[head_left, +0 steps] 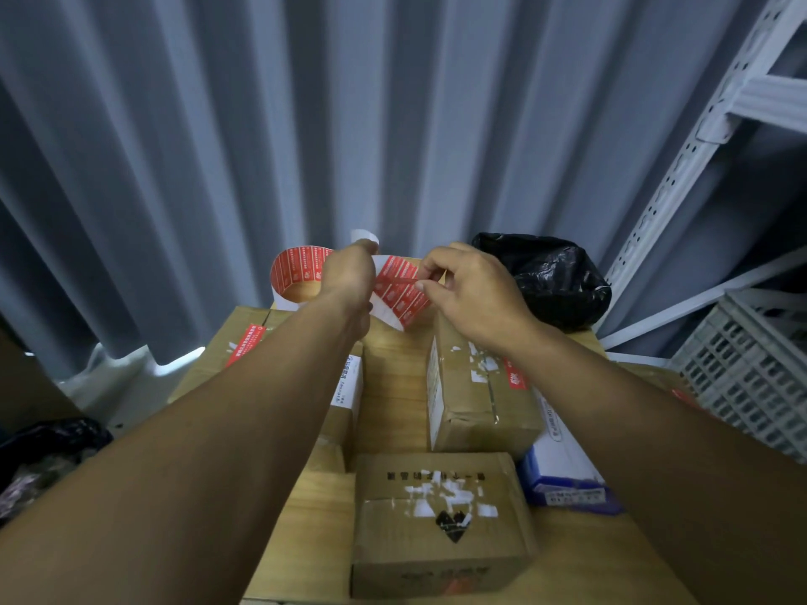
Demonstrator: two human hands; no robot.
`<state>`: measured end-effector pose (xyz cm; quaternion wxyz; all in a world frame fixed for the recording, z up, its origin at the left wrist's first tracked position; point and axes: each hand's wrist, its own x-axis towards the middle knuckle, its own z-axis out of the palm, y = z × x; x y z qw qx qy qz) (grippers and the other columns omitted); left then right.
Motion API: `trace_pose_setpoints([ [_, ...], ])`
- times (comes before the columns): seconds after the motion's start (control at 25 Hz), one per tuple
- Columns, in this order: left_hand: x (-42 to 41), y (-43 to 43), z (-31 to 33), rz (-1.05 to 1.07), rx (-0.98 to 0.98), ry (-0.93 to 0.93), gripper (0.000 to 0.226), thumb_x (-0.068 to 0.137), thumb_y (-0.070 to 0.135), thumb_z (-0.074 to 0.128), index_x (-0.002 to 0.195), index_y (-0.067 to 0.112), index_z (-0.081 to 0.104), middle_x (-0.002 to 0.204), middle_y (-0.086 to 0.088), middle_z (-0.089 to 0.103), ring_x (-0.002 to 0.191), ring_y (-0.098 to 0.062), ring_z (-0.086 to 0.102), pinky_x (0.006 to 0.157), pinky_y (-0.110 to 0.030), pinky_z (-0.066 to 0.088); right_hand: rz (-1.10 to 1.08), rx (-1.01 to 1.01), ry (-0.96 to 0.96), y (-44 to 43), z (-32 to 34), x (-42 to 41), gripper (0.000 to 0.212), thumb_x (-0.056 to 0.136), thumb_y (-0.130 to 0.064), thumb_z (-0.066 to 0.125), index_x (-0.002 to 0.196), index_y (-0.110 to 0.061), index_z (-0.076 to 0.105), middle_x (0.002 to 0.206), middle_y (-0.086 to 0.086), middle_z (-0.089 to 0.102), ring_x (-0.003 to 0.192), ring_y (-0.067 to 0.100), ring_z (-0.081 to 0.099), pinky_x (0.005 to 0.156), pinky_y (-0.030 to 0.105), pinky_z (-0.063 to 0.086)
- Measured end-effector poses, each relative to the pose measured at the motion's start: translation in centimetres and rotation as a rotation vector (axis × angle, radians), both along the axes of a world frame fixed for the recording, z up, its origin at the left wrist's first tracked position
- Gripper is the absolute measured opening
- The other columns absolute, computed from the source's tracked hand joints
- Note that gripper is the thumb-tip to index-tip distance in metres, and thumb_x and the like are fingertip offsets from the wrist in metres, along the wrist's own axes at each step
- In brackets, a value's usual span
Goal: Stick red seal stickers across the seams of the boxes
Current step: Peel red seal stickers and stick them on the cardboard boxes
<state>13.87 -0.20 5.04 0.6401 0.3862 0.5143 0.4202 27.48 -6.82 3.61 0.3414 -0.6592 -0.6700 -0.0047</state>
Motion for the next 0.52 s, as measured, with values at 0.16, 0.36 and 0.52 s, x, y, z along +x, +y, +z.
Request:
trace_pose_setpoints([
  [0.16,-0.2,-1.3,-0.2,-0.041,0.007,0.005,0.014,0.102,0.026,0.052,0.109,0.014,0.056,0.088,-0.004,0.062,0.079,-0.019,0.061,0.083,-0.038,0.05,-0.035,-0.006,0.136,-2.0,0.5,1.0,0.008,0.086,-0.018,0.076,0.081,-0.021,0.07,0.07,-0.017,0.055,0.064,0.003,0.05,0.069,0.031,0.049],
  [0.36,-1.3,-3.2,0.6,-0.089,0.002,0.031,0.028,0.102,0.026,0.054,0.126,0.012,0.05,0.085,-0.002,0.055,0.073,-0.016,0.056,0.071,-0.032,0.046,-0.012,-0.076,0.322,-4.1,0.9,1.7,0.014,0.083,-0.013,0.079,0.076,-0.021,0.071,0.071,-0.006,0.065,0.064,0.004,0.054,0.069,0.03,0.05],
  [0.52,-3.0,-5.1,1.9,-0.085,0.018,0.062,0.018,0.1,0.021,0.053,0.116,0.014,0.053,0.087,-0.001,0.055,0.084,-0.021,0.06,0.084,-0.039,0.05,0.014,-0.103,0.4,-6.2,2.4,0.7,0.01,0.082,-0.007,0.08,0.078,-0.013,0.073,0.073,0.012,0.066,0.067,0.01,0.055,0.066,0.028,0.05],
])
